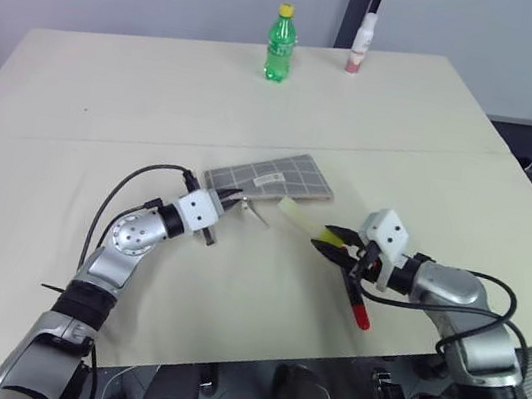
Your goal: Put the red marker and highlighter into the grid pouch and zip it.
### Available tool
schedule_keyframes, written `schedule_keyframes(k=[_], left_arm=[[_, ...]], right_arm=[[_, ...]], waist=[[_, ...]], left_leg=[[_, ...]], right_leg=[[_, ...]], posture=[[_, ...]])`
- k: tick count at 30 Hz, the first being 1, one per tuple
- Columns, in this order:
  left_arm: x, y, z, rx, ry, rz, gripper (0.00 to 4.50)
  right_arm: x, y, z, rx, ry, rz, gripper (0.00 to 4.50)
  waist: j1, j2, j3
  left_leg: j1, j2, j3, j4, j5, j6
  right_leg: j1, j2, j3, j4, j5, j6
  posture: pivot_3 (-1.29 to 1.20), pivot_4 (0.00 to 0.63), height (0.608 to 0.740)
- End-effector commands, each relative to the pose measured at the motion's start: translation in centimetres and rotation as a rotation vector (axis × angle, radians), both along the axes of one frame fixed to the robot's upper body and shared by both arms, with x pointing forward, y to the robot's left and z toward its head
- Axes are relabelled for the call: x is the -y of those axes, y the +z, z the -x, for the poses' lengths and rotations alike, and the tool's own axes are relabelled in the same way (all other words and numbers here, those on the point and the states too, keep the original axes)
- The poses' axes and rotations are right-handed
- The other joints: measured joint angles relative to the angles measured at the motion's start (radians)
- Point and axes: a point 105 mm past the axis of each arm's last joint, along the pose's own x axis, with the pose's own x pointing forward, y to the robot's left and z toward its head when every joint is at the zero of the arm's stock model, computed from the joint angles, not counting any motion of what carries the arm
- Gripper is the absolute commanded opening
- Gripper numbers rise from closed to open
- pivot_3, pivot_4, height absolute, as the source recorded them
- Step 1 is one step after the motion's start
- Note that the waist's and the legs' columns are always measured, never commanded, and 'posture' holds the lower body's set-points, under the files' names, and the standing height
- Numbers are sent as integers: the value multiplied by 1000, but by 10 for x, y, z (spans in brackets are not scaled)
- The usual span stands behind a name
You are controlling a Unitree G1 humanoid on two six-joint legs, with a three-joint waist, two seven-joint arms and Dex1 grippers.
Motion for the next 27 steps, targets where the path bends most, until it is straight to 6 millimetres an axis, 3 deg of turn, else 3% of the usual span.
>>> schedule_keyframes(k=[1,7,14,18,24,27], left_arm=[[4,12,1,42,-20,13,0],[5,11,3,46,-34,-5,0],[6,10,5,51,-42,-13,0],[12,8,11,73,-87,-59,0],[22,15,19,109,-173,-96,0],[27,22,21,120,-218,-94,0]], right_arm=[[3,4,-7,62,-25,39,946],[8,17,-24,130,-114,-19,946],[9,17,-27,117,-129,-26,946],[14,10,-37,125,-179,58,946],[-12,29,-46,204,-128,138,946],[-22,28,-45,255,-53,253,946]], waist=[[0,0,0],[0,0,0],[0,0,0],[-1,0,0],[-3,0,0],[-2,0,0]], left_leg=[[0,0,0,0,0,0],[0,0,0,0,0,0],[0,0,0,0,0,0],[0,0,0,0,0,0],[0,0,0,-1,0,0],[0,0,0,-1,0,0]], right_leg=[[0,0,0,0,0,0],[0,0,0,0,0,0],[0,0,0,0,0,0],[0,0,0,0,0,0],[-1,0,0,0,0,0],[-1,0,0,0,0,0]], posture=[[0,150,740],[0,150,740],[0,150,740],[0,150,740],[0,150,740],[0,150,740]])
